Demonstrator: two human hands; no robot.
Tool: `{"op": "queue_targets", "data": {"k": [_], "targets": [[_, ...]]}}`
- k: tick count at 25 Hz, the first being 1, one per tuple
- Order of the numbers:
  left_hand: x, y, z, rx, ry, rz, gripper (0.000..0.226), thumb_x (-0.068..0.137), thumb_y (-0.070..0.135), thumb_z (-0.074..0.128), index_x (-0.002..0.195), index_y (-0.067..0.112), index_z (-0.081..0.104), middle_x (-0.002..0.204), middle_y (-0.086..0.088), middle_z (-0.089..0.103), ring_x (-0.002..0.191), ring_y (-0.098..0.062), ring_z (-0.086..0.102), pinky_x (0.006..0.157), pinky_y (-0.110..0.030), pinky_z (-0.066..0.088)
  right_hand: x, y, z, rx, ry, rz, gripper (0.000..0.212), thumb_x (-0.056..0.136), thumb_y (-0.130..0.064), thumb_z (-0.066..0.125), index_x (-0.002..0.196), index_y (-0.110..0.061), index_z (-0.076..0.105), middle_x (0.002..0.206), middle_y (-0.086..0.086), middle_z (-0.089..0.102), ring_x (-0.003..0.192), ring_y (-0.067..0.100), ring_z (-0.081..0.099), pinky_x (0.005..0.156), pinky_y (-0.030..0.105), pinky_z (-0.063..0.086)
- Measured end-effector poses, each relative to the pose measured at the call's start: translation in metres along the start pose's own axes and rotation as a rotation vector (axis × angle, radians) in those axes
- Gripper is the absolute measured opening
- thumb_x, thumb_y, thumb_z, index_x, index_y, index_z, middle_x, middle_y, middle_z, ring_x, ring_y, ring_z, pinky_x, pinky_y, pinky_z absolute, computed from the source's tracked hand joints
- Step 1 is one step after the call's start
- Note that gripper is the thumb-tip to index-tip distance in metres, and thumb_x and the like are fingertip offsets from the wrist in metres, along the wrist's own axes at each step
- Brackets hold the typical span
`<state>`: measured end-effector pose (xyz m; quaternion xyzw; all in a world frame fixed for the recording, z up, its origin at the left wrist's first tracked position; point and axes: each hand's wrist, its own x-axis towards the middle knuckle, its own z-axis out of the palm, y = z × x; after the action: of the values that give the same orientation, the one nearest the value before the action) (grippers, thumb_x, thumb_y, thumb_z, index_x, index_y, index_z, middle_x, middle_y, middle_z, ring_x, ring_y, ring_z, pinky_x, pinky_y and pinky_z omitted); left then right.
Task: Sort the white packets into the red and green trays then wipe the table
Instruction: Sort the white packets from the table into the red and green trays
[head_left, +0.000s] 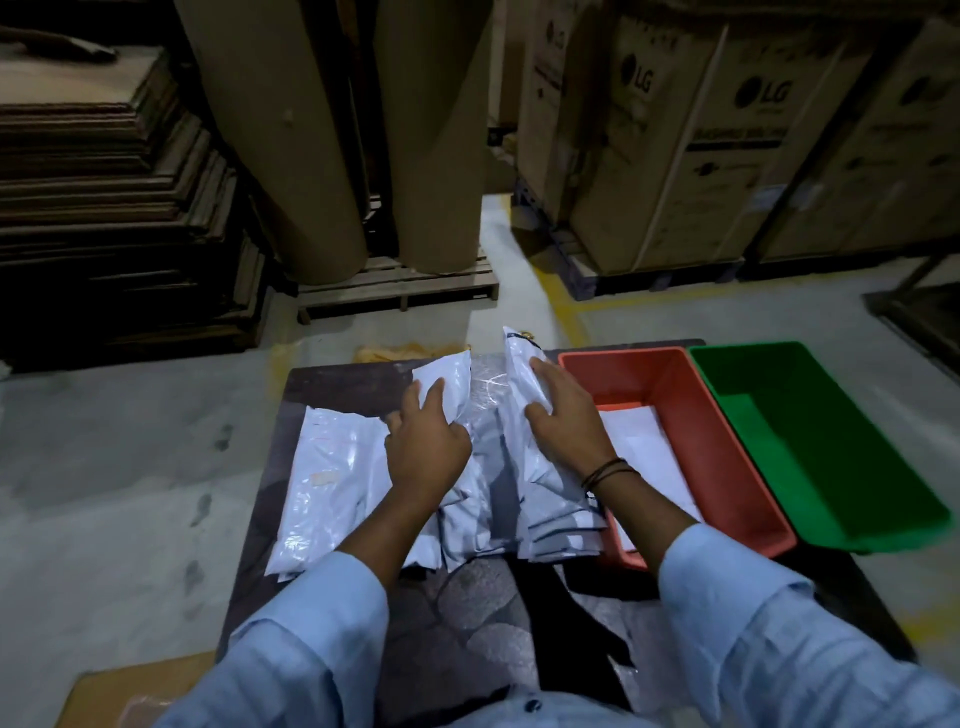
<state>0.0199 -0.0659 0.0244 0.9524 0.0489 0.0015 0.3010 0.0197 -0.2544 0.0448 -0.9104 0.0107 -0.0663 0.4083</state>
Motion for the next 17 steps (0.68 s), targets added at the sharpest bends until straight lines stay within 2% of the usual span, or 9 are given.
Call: {"op": "queue_targets", "data": {"k": [3,7,9,13,17], "targets": [[-0.003,0.023,0.008,-0.017,-0.003,0.041,0.066,0.091,0.022,0.053,0.154,0.028,0.035,0.165,-0.003,0.023,0.139,-0.042,0.033,0.106,-0.051,0.044,-0.002,0.014,-0.028,-0.051,0.015,-0.011,0.065,0.081,-0.02,0.051,0.145,-0.013,0.046,0.153,0.009,0.04,0.144,0.02,0.033,0.116,0.026,0.025],[-0.016,0.058,0.025,0.008,-0.042,0.124,0.065,0.091,0.024,0.055,0.154,0.027,0.036,0.165,-0.004,0.025,0.139,-0.041,0.034,0.11,-0.051,0.042,-0.016,0.04,-0.066,-0.158,0.067,0.001,0.062,0.086,-0.011,0.056,0.147,-0.011,0.043,0.157,0.012,0.034,0.146,0.022,0.029,0.117,0.03,0.024],[-0.024,0.077,0.036,0.029,-0.051,0.163,0.064,0.092,0.024,0.055,0.153,0.027,0.037,0.164,-0.006,0.026,0.139,-0.041,0.035,0.11,-0.05,0.041,-0.023,0.06,-0.087,-0.239,0.086,-0.032,0.063,0.085,-0.013,0.054,0.147,-0.013,0.044,0.157,0.015,0.032,0.146,0.026,0.029,0.119,0.037,0.027],[-0.035,0.119,0.064,0.072,-0.057,0.187,0.063,0.093,0.027,0.054,0.154,0.028,0.036,0.165,-0.005,0.026,0.14,-0.042,0.034,0.111,-0.049,0.038,-0.03,0.106,-0.127,-0.384,0.082,-0.071,0.068,0.079,-0.019,0.049,0.146,-0.025,0.046,0.157,0.016,0.031,0.145,0.034,0.03,0.116,0.044,0.033],[-0.045,0.174,0.099,0.08,-0.053,0.153,0.064,0.093,0.027,0.054,0.154,0.03,0.035,0.165,-0.003,0.025,0.139,-0.039,0.035,0.11,-0.047,0.04,-0.026,0.158,-0.172,-0.424,0.073,-0.083,0.068,0.078,-0.019,0.051,0.145,-0.026,0.046,0.157,0.016,0.031,0.145,0.035,0.03,0.112,0.047,0.038]]}}
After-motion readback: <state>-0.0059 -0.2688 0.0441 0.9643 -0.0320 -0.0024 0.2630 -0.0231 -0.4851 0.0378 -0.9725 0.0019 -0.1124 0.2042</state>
